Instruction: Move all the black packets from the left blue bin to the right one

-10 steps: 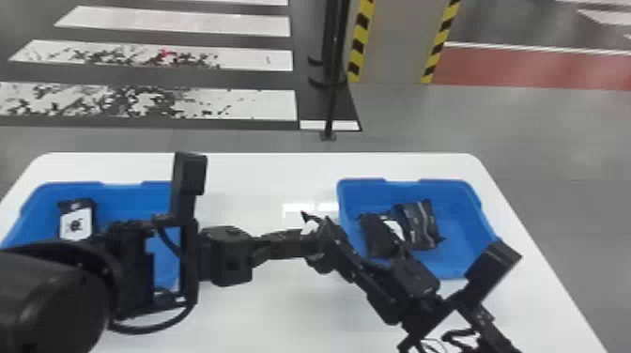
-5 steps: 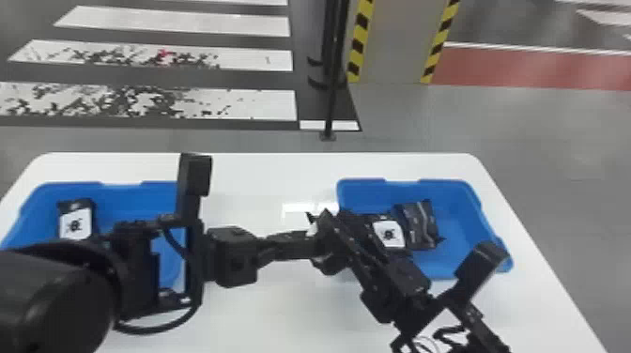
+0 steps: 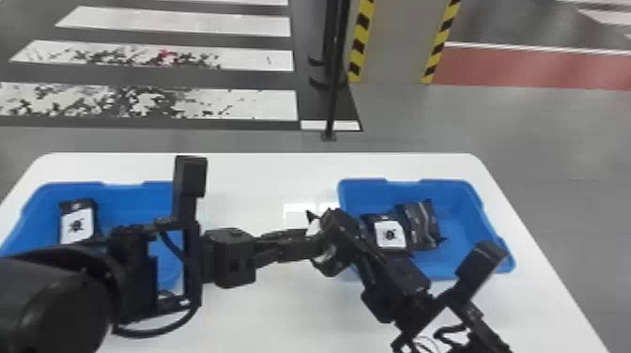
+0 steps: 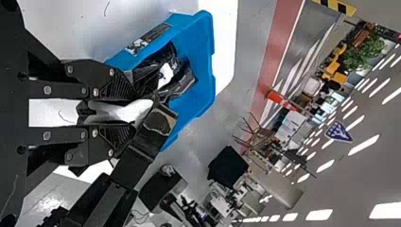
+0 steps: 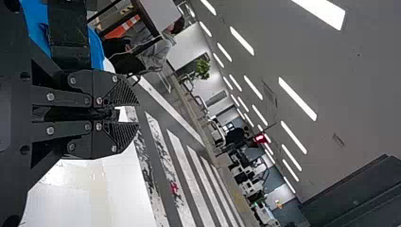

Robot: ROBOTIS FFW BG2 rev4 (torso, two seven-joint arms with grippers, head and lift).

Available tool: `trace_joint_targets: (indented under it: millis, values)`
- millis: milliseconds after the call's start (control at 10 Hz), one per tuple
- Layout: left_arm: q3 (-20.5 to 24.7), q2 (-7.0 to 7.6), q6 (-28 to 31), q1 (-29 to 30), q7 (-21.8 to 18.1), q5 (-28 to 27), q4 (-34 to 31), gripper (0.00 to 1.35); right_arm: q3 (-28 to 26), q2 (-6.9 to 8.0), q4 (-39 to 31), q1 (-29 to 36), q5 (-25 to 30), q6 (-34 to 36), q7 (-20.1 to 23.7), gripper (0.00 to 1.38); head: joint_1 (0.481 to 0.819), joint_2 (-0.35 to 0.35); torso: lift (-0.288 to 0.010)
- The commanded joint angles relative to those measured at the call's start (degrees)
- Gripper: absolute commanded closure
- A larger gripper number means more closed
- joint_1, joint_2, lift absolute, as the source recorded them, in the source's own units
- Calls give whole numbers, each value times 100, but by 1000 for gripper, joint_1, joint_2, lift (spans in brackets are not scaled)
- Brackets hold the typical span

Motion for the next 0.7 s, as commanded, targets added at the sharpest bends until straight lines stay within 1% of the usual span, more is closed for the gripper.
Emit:
trace_joint_targets:
  millis: [0,100,200,300,400,500,600]
  values:
    - [183,-27,-5,221,1,73,-19,186,-201,-9,61,-114,-6,-1,-1,1277,695,-95,-140]
    - [298,-10,9,404,1,96,-216,67,-350,-44,202,-268,-6,-1,-1,1277,695,-99,-140]
    - [492,-18,23,573,1,119,-399,144,-498,-123,328,-465,28,-1,-1,1277,695,-105,-140]
    - [732,-36,23,798,1,165,-511,176,-658,-176,511,-704,108,-1,-1,1277,695,-115,-140]
    - [995,-62,23,1023,1,165,-652,176,-853,-229,764,-971,257,-15,-19,1277,695,-122,-140]
    - [1280,-89,23,1219,1,153,-764,179,-1161,-238,1060,-1210,485,-15,-54,1277,695,-127,-140]
    - [1566,-124,23,1416,1,142,-891,179,-1458,-246,1594,-1548,862,-156,-80,1277,695,-133,-140]
